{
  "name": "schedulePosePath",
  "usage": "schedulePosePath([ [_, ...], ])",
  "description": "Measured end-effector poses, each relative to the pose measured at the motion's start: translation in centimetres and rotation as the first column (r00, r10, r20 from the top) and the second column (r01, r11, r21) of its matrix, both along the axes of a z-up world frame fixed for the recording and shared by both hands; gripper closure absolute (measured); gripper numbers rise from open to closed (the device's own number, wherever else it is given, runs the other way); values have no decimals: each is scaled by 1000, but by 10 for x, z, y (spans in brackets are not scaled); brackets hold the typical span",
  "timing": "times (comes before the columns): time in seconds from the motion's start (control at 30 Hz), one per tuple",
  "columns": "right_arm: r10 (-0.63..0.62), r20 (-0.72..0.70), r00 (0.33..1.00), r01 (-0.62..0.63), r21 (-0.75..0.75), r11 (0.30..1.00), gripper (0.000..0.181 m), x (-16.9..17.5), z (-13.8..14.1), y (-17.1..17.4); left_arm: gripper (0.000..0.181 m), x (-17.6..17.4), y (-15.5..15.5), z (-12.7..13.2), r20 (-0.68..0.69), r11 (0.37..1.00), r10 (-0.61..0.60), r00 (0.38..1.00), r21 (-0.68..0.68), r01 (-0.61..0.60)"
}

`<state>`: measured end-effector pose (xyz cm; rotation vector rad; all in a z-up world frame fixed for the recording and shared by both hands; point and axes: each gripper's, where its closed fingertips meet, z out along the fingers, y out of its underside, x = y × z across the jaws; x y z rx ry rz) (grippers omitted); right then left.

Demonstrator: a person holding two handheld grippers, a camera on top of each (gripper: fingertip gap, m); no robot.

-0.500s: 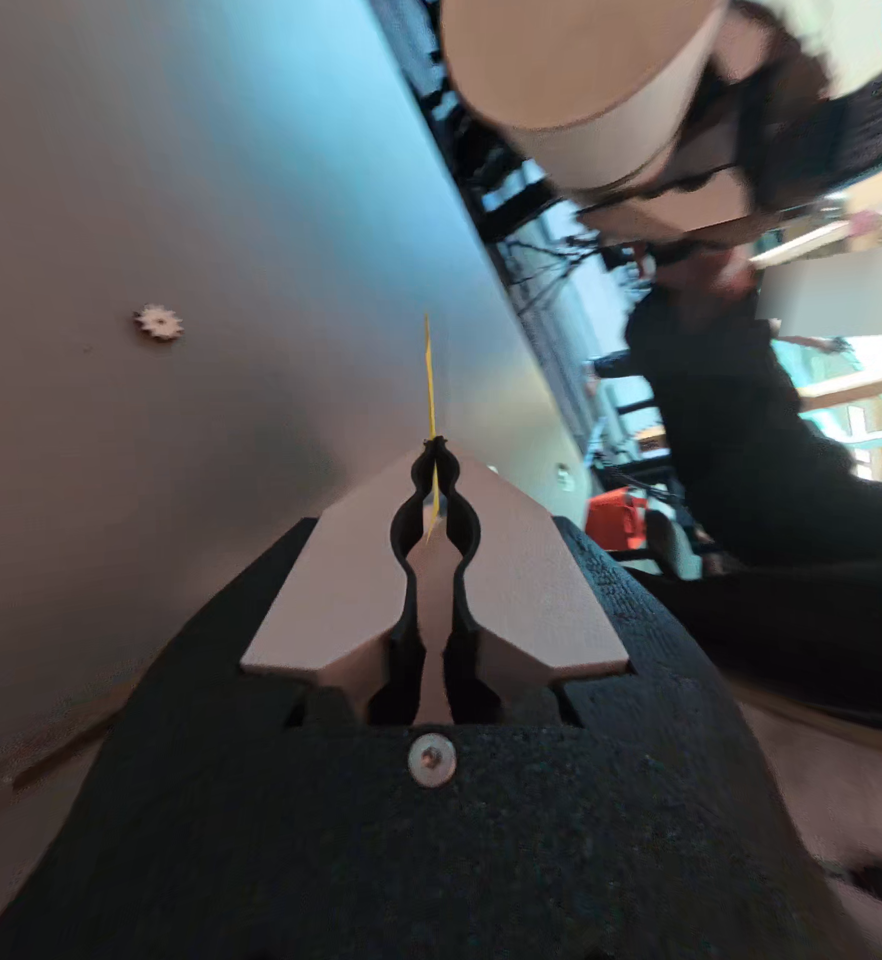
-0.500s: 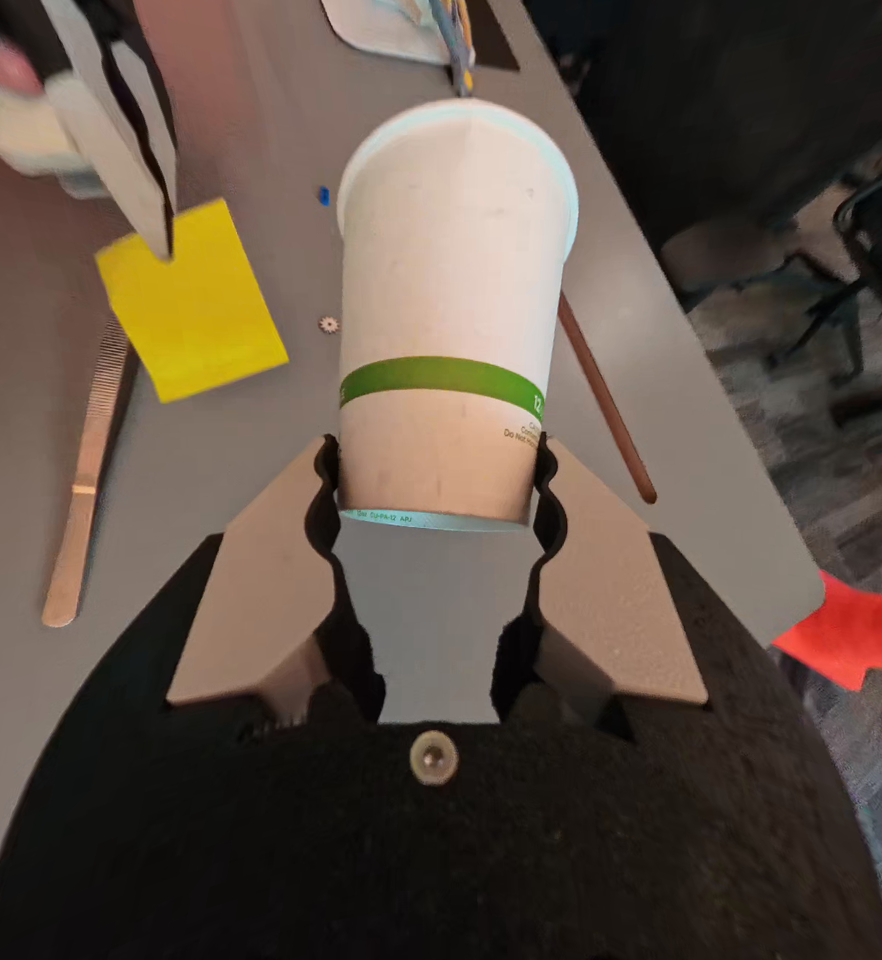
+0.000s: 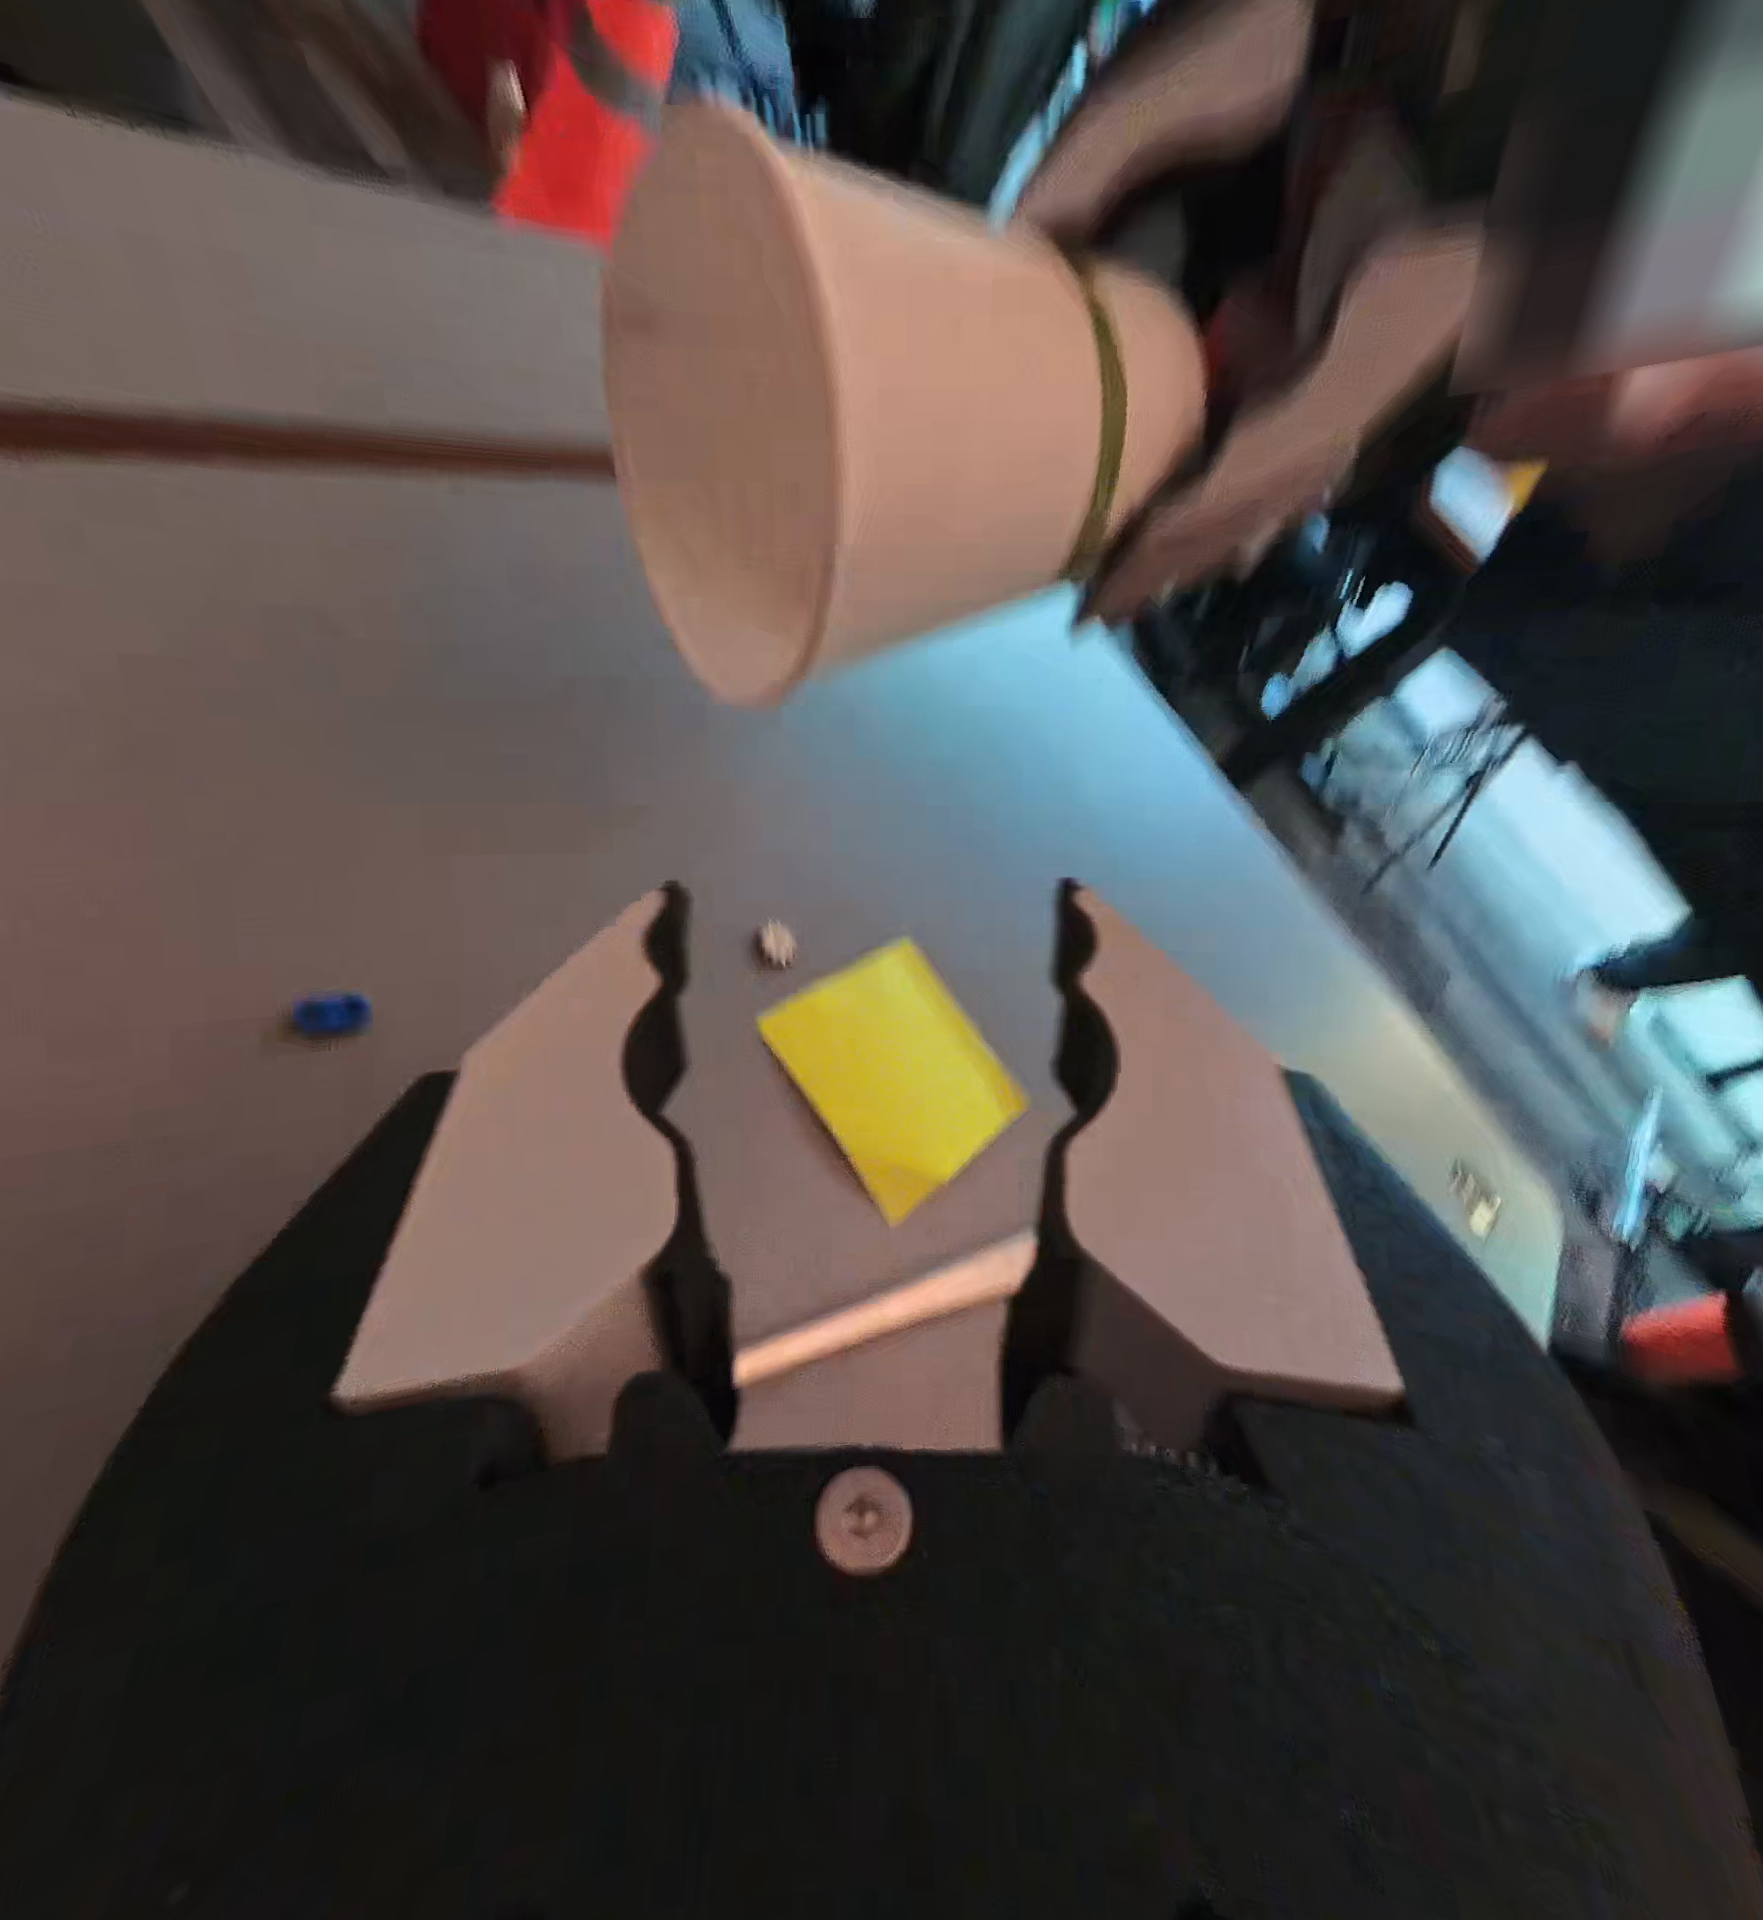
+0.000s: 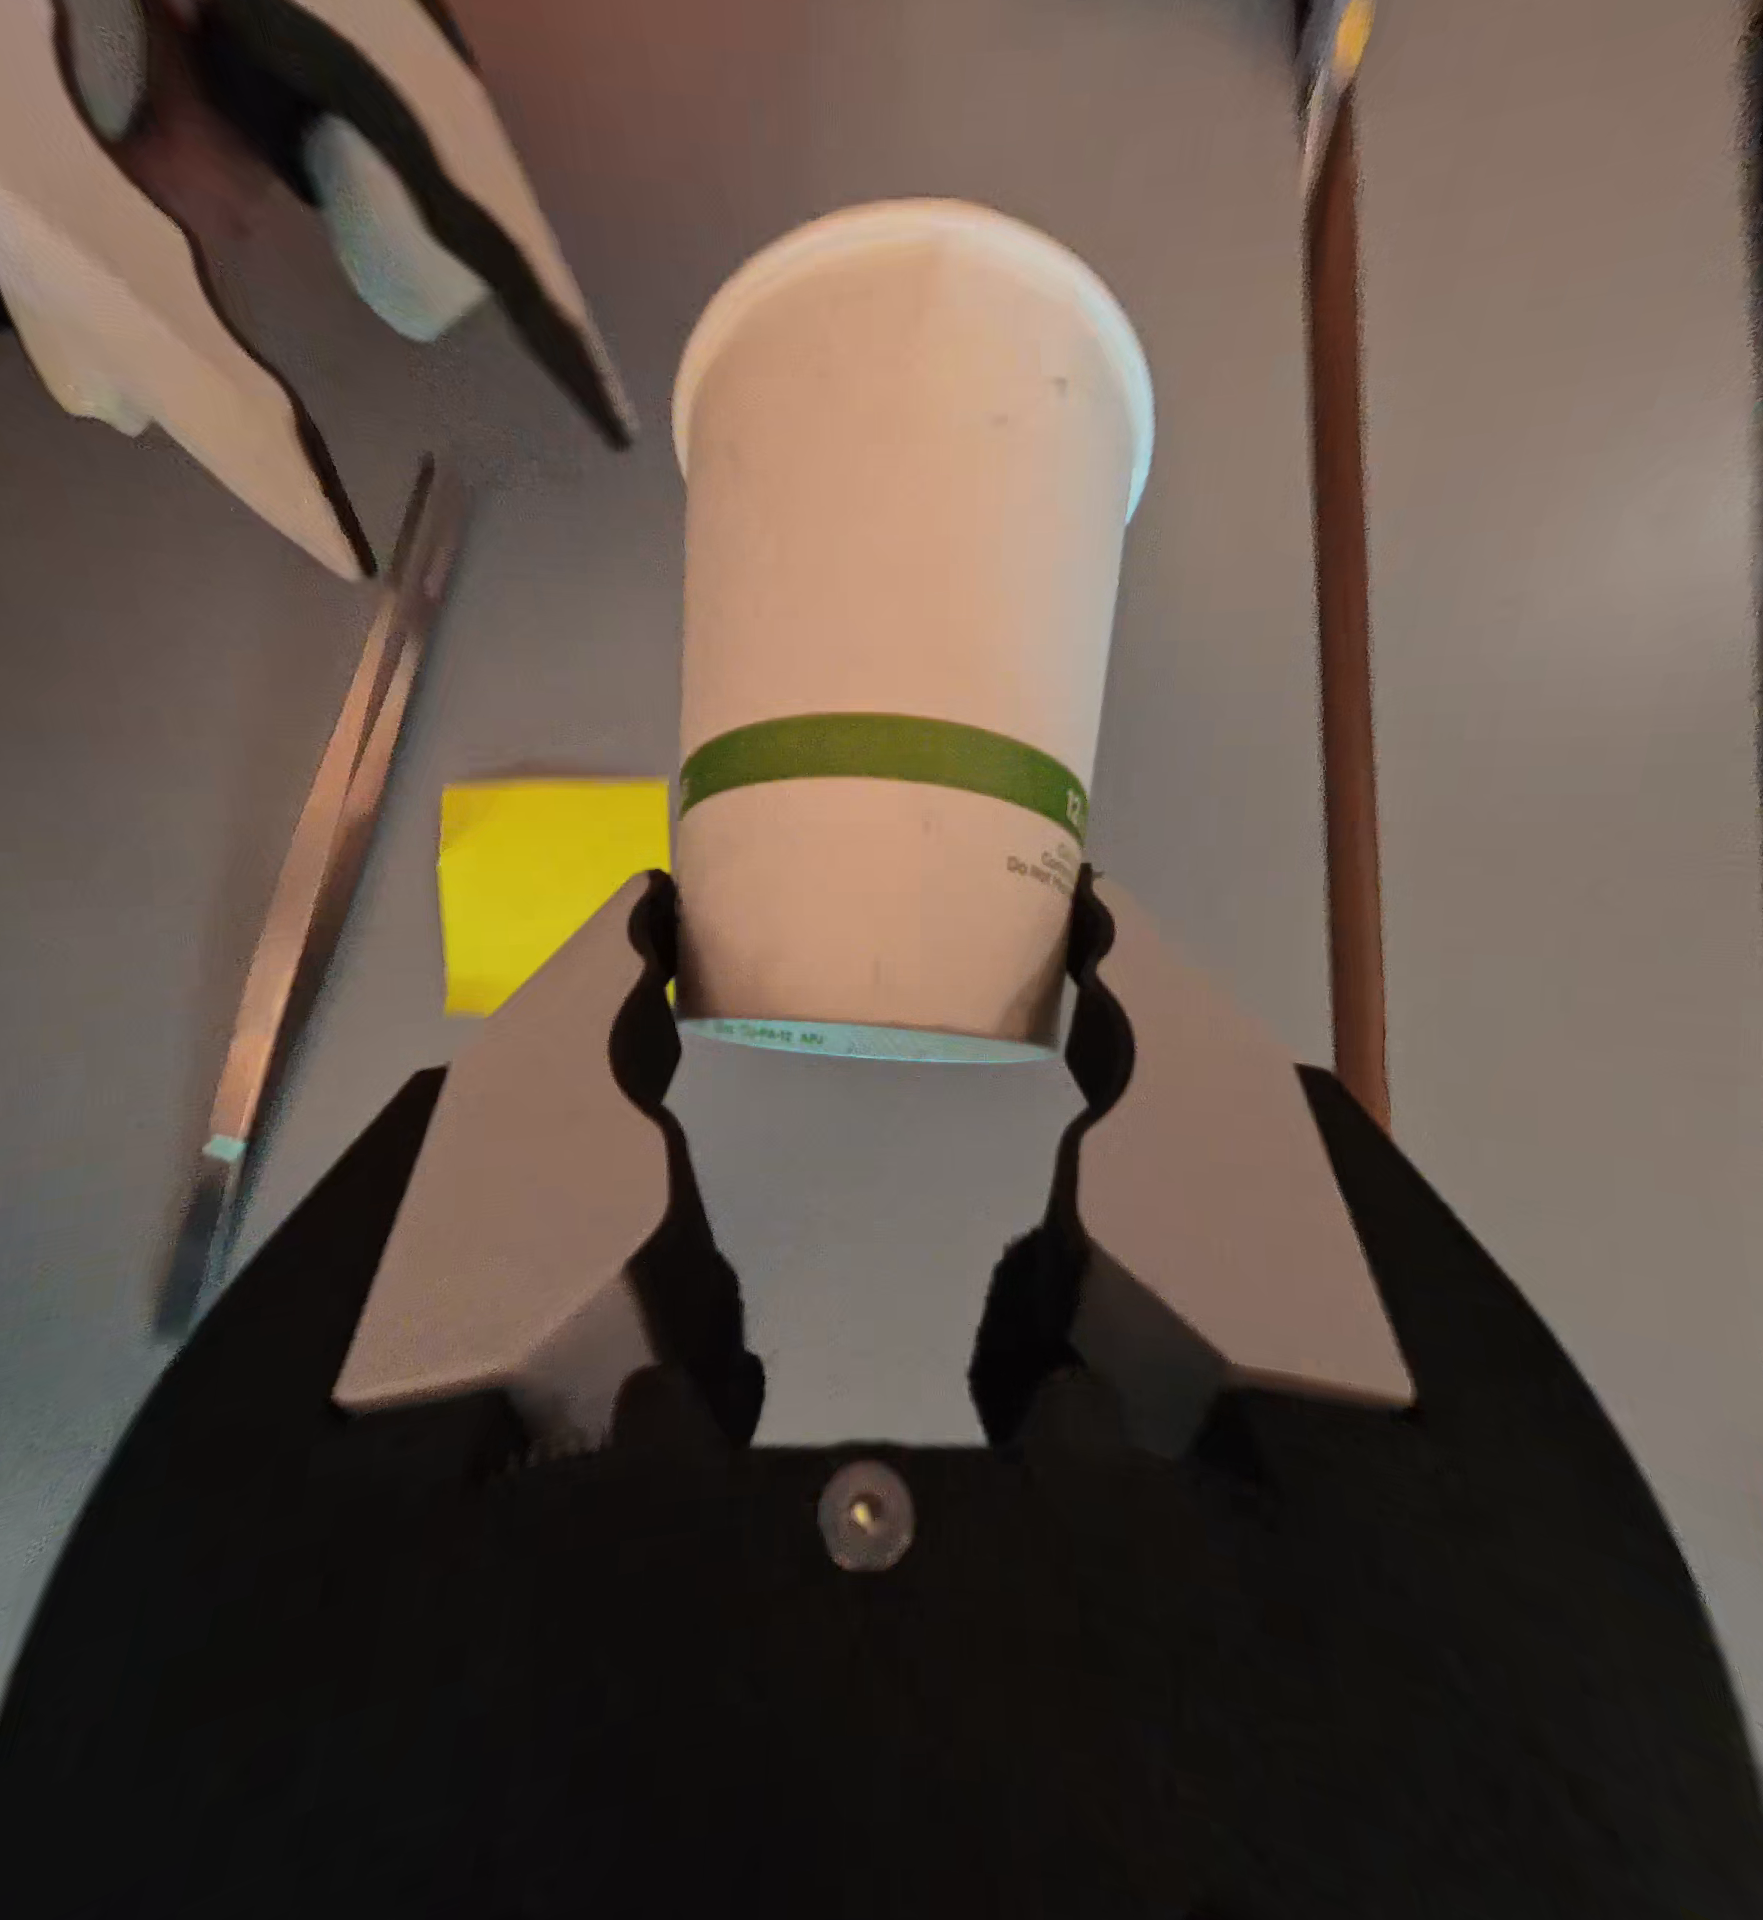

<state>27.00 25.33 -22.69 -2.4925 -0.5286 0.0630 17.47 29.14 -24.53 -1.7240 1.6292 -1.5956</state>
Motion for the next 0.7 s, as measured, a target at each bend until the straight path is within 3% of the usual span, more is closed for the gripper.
schedulePosePath([
  [0.03, 10, 14, 1000, -11, 96, 995, 107, -3, 2, 8, 89, 8, 10, 14, 34, 997, 43, 998, -61, -41],
  [0.1, -32, 34, 999, 19, 344, 939, 107, -4, 15, 23, 77, 21, 29, 42, 90, 979, 113, 990, -177, -96],
  [0.17, 4, -61, 998, 34, 599, 800, 107, -25, 38, 29, 73, 33, 34, 63, 138, 956, 131, 982, -279, -88],
  [0.23, -36, -121, 992, 112, 717, 688, 107, -33, 50, 28, 72, 42, 16, 78, 175, 934, 68, 982, -358, 0],
  [0.33, -79, -203, 976, 203, 718, 665, 107, -45, 37, 27, 72, 55, -10, 94, 237, 936, 18, 971, -345, 67],
  [0.47, -97, -303, 948, 291, 703, 649, 106, -49, 23, 23, 88, 69, -23, 73, 174, 990, -8, 985, -140, 32],
  [0.57, -89, -326, 941, 294, 660, 692, 106, -46, 9, 16, 91, 74, -27, 61, 136, 993, -32, 990, -105, 46],
  [0.67, -179, -370, 912, 370, 547, 751, 82, -31, -9, -7, 92, 85, -13, 47, 159, 1000, -18, 987, 20, 15],
  [0.7, -213, -369, 905, 381, 476, 792, 82, -30, -20, -26, 92, 89, -7, 38, 150, 997, -24, 988, 77, 13],
])
